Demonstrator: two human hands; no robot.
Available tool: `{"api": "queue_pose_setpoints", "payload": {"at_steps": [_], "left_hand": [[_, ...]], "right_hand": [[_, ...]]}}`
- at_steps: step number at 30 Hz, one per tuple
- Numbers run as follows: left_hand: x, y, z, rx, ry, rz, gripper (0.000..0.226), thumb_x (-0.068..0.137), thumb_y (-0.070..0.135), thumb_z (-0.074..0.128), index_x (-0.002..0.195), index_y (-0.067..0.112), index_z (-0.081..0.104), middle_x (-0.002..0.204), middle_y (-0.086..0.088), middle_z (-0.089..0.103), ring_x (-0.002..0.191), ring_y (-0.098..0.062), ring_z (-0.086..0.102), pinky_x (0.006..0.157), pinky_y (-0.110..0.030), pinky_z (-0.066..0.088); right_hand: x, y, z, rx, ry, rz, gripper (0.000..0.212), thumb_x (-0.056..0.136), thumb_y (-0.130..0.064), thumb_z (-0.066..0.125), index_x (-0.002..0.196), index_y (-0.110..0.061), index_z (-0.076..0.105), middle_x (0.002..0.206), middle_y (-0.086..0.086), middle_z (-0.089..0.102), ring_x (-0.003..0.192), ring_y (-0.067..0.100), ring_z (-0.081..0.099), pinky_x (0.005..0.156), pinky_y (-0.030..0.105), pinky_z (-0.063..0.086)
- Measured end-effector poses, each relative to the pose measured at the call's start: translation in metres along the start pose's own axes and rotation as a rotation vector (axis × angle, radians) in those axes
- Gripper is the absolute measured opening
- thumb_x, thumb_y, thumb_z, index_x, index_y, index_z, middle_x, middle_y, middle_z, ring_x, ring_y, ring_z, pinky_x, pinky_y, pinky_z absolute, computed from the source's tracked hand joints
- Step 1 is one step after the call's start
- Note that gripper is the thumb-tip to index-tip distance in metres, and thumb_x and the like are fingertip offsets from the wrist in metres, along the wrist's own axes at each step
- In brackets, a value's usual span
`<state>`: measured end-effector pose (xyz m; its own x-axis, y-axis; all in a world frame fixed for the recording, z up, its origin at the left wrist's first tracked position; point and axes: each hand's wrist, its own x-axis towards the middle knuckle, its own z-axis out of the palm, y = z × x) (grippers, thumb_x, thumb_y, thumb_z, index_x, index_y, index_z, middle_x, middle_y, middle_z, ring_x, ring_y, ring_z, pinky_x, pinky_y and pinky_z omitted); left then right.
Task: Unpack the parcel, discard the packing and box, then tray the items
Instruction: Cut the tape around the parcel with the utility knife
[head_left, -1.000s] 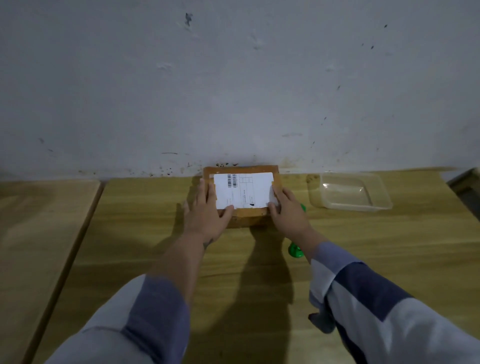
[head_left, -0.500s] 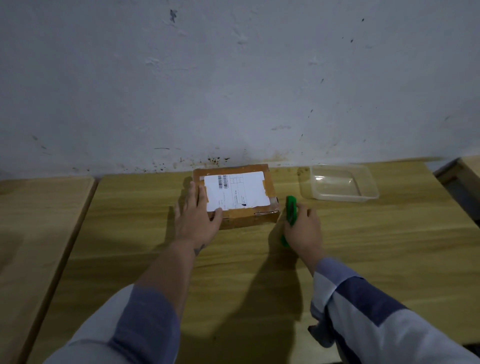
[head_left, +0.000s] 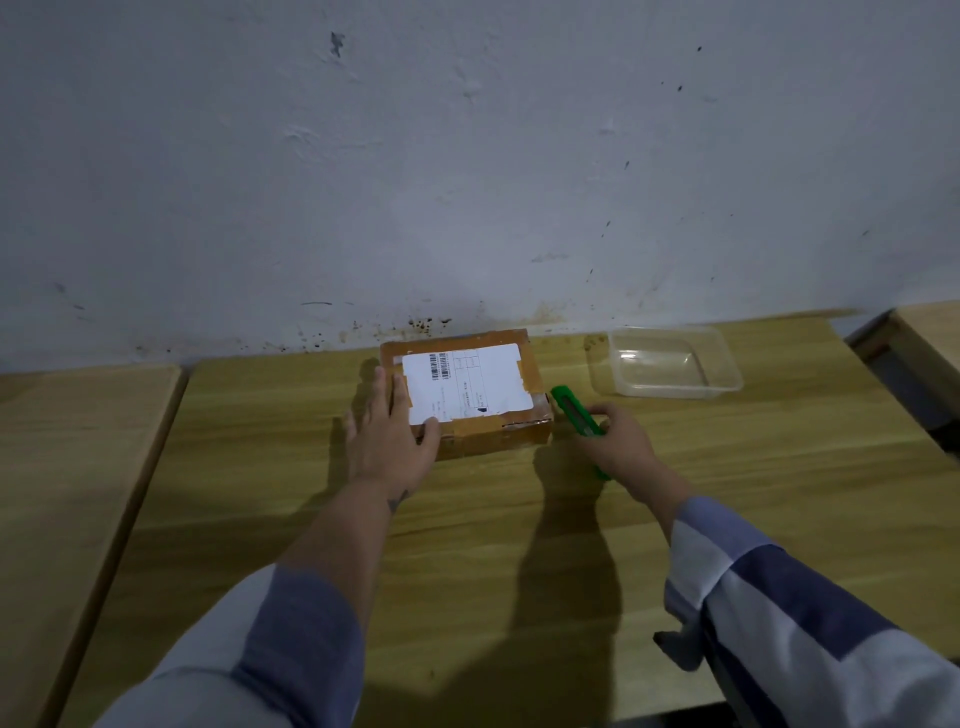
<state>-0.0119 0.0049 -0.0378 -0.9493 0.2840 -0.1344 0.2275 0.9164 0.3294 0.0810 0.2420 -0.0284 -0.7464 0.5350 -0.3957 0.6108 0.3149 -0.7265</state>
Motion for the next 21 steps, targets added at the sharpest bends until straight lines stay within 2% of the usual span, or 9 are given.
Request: {"api": "queue_pose_setpoints", "payload": {"at_steps": [5, 8, 11, 14, 16, 18, 21], "left_hand": [[-0.001, 0.0, 0.0, -0.015, -0.01, -0.004, 0.071, 0.098, 0.05, 0.028, 0.153, 0.018, -0.003, 0.16, -0.003, -0.018, 0.148, -0.023, 0.0, 0.12, -0.049, 0.001], [-0.001, 0.001, 0.0, -0.032, -0.006, 0.003, 0.071, 0.098, 0.05, 0.029, 0.153, 0.018, -0.003, 0.16, -0.003, -0.017, 0.148, -0.024, 0.001, 0.12, -0.049, 0.001], [0.003, 0.001, -0.001, -0.038, 0.009, 0.007, 0.071, 0.098, 0.05, 0.029, 0.153, 0.018, -0.002, 0.16, -0.003, -0.017, 0.148, -0.024, 0.001, 0.12, -0.049, 0.001], [0.003, 0.001, 0.0, -0.021, 0.009, 0.006, 0.071, 0.098, 0.051, 0.028, 0.153, 0.018, -0.002, 0.16, -0.003, -0.017, 0.148, -0.024, 0.002, 0.12, -0.049, 0.001], [0.001, 0.001, 0.002, -0.012, 0.002, 0.009, 0.071, 0.098, 0.051, 0.028, 0.153, 0.018, -0.003, 0.16, -0.004, -0.017, 0.148, -0.024, 0.001, 0.12, -0.049, 0.001], [0.0, 0.001, 0.001, -0.006, -0.004, 0.011, 0.071, 0.098, 0.051, 0.027, 0.153, 0.018, -0.004, 0.16, -0.004, -0.017, 0.148, -0.024, 0.001, 0.12, -0.049, 0.001], [0.002, 0.001, -0.001, -0.005, 0.002, 0.011, 0.071, 0.098, 0.051, 0.027, 0.153, 0.018, -0.004, 0.16, -0.004, -0.018, 0.148, -0.025, 0.001, 0.12, -0.049, 0.001]], "right_hand": [[-0.003, -0.016, -0.012, 0.246, -0.073, 0.048, 0.05, 0.091, -0.004, 0.054, 0.135, -0.024, 0.039, 0.098, 0.006, 0.053, 0.07, 0.02, 0.058, 0.055, 0.032, 0.053], [-0.006, -0.028, -0.017, 0.29, -0.123, 0.078, 0.054, 0.092, -0.002, 0.052, 0.136, -0.028, 0.034, 0.097, 0.008, 0.052, 0.065, 0.016, 0.053, 0.052, 0.029, 0.049], [-0.005, -0.039, -0.019, 0.32, -0.21, 0.064, 0.072, 0.089, 0.005, 0.051, 0.144, -0.032, 0.024, 0.103, 0.01, 0.049, 0.075, 0.02, 0.051, 0.06, 0.032, 0.05], [-0.007, -0.043, -0.017, 0.336, -0.304, 0.027, 0.09, 0.085, 0.016, 0.048, 0.149, -0.033, 0.009, 0.117, 0.012, 0.041, 0.087, 0.024, 0.048, 0.068, 0.033, 0.052], [-0.009, -0.043, -0.013, 0.356, -0.307, 0.023, 0.086, 0.088, 0.014, 0.045, 0.15, -0.031, 0.006, 0.115, 0.012, 0.041, 0.081, 0.022, 0.046, 0.068, 0.033, 0.051], [-0.009, -0.044, -0.008, 0.316, -0.246, 0.012, 0.076, 0.094, 0.006, 0.041, 0.15, -0.032, 0.007, 0.103, 0.01, 0.046, 0.072, 0.018, 0.044, 0.063, 0.032, 0.047], [-0.007, -0.045, -0.002, 0.276, -0.137, -0.013, 0.066, 0.097, -0.001, 0.038, 0.15, -0.033, 0.013, 0.101, 0.007, 0.047, 0.064, 0.014, 0.041, 0.053, 0.027, 0.041]]}}
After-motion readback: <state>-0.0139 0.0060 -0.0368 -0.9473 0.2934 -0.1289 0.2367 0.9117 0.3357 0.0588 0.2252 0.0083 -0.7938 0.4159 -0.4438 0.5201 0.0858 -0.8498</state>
